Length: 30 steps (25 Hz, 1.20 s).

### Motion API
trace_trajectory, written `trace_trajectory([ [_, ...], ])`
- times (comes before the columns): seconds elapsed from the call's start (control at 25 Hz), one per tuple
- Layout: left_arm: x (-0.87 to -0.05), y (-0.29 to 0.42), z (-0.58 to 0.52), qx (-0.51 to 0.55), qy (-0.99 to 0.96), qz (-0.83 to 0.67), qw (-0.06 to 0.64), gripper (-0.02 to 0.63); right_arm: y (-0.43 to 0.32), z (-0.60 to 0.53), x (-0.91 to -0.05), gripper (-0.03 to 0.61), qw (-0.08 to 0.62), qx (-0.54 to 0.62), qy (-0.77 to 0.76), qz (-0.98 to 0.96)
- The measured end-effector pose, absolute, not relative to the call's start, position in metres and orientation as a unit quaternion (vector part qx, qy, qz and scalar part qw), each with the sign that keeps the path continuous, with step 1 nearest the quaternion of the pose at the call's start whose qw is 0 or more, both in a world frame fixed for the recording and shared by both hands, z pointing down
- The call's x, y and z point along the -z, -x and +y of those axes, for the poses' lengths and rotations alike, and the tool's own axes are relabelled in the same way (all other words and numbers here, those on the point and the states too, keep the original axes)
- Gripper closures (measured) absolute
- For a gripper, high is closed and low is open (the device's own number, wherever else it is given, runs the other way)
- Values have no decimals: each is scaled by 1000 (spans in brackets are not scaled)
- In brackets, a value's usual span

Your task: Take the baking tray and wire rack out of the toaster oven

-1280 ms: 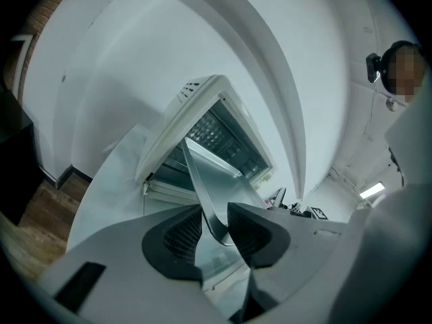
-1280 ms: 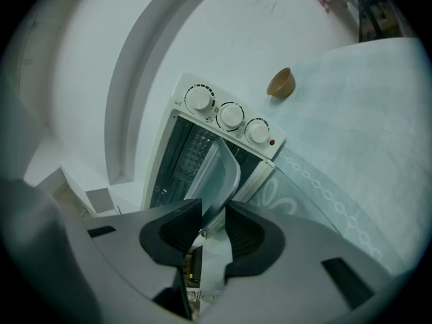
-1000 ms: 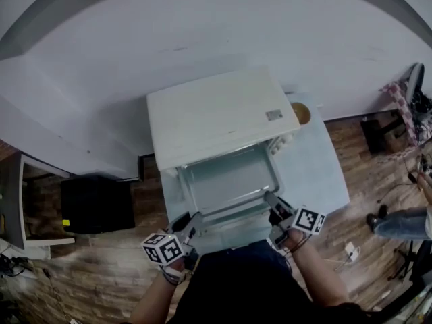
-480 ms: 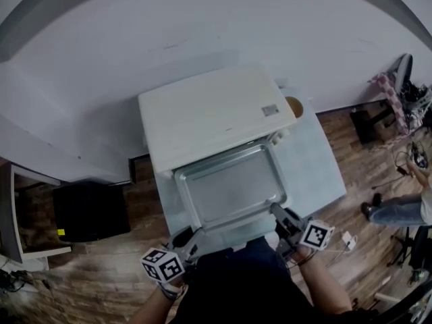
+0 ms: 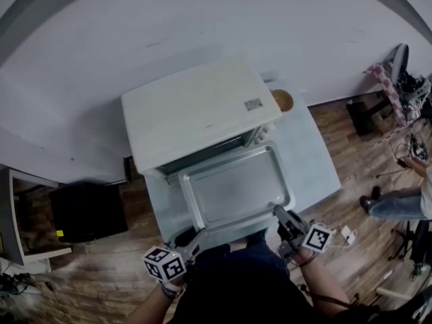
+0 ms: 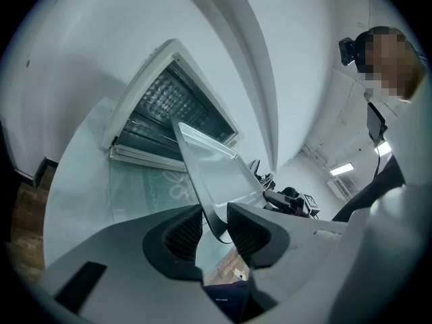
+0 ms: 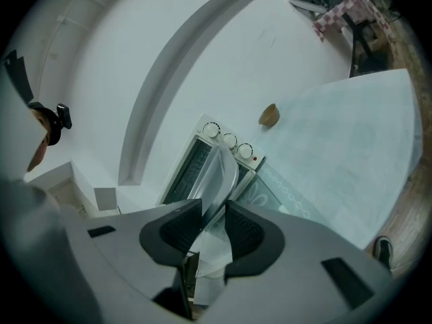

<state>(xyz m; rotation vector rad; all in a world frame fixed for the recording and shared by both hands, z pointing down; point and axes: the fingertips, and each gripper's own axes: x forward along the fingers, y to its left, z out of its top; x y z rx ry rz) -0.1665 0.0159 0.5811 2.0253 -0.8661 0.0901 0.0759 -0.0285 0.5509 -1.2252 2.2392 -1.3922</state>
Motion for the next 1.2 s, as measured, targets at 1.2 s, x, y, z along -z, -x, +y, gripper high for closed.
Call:
trace_trajectory([
  [1.2,-627,-162,-33,-103,-839,-332,419,495,-412,-43,-608,470,176,475,463,728],
])
